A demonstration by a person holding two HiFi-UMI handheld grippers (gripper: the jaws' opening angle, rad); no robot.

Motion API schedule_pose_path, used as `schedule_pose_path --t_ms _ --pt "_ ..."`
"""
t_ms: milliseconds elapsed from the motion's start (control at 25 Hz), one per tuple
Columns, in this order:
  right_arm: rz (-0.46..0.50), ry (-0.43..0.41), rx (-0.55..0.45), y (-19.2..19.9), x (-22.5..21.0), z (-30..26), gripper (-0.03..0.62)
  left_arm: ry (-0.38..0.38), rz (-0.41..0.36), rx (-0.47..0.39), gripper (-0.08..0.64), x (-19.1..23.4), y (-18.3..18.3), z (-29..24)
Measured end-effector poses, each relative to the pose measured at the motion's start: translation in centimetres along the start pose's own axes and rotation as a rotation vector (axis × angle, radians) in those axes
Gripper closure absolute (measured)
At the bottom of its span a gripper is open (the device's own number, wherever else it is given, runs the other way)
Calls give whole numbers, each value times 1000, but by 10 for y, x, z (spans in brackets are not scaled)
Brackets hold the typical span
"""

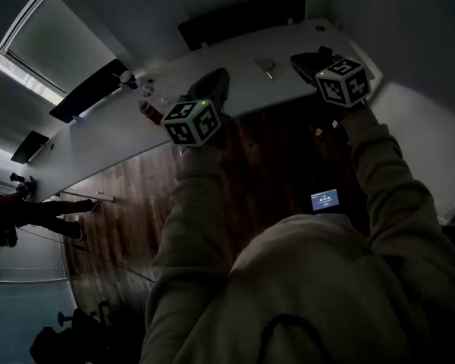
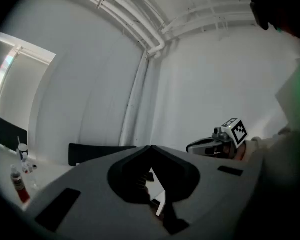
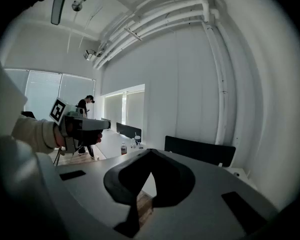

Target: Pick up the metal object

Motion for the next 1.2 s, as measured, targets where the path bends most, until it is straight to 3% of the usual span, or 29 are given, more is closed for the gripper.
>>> schedule_pose_path --t_ms 280,560,840,1040,1200 --pt "11 -9 -1 7 5 -1 572 2 6 20 554 -2 15 1" --pt "1 -17 -9 -1 6 6 572 9 -15 17 554 -9 -1 8" --pt "-62 -14 1 8 -5 11 572 -7 -67 88 555 -15 10 2" --pt "-74 -17 2 15 -11 12 572 -11 -18 67 555 -15 16 -3" --pt "-164 -51 0 21 -23 14 572 -15 -16 57 555 -17 16 -16"
Point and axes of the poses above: the fingertips, and each gripper's own axes: z backward along the fingers, x to its left, y out of its underside, the point moved 7 cm from there along z, backward along the fingers, and after that the axes turned 14 degrees about y, right-handed, at the moved point
